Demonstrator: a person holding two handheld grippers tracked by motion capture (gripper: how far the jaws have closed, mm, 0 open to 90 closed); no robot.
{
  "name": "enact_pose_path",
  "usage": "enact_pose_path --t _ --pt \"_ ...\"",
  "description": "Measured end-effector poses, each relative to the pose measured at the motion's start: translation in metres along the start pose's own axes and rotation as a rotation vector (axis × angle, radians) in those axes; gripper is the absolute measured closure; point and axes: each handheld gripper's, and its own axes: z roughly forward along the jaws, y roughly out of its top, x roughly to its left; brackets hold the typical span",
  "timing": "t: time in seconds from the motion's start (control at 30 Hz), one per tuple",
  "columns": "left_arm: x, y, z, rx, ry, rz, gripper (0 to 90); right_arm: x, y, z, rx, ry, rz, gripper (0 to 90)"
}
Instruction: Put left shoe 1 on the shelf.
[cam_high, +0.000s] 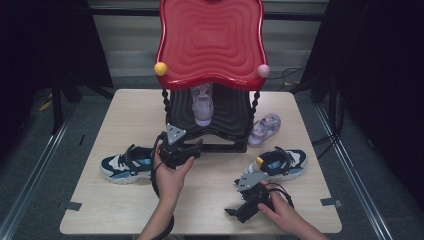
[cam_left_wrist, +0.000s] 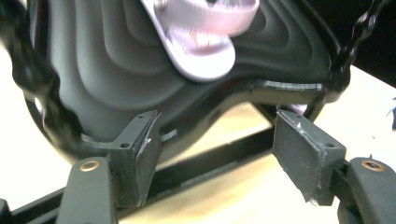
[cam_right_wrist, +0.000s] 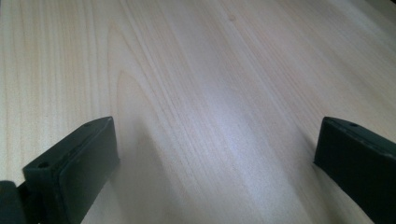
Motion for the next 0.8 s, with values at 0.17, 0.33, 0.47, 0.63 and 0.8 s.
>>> enact_pose_path --t 0.17,0.33,0.47,0.63,0.8 --pt "0.004 -0.010 -0.005 0.021 -0.029 0.016 30.9 0.000 0.000 0.000 0.000 -0.001 -0.002 0.0" --pt "0.003 -0.020 -0.008 0.051 -0.063 0.035 29.3 0.000 0.000 0.000 -0.001 -0.001 0.001 0.0" --pt "0.002 -0.028 -0.009 0.078 -0.093 0.057 28.6 0.000 0.000 0.000 0.000 0.000 0.002 0.0" --pt "-0.004 -0.036 -0.003 0.107 -0.115 0.066 28.2 0.000 0.000 0.000 0.000 0.000 0.002 0.0" --pt "-0.013 -0.038 0.000 0.135 -0.164 0.120 27.6 0.000 0.000 0.000 0.000 0.000 0.001 0.0"
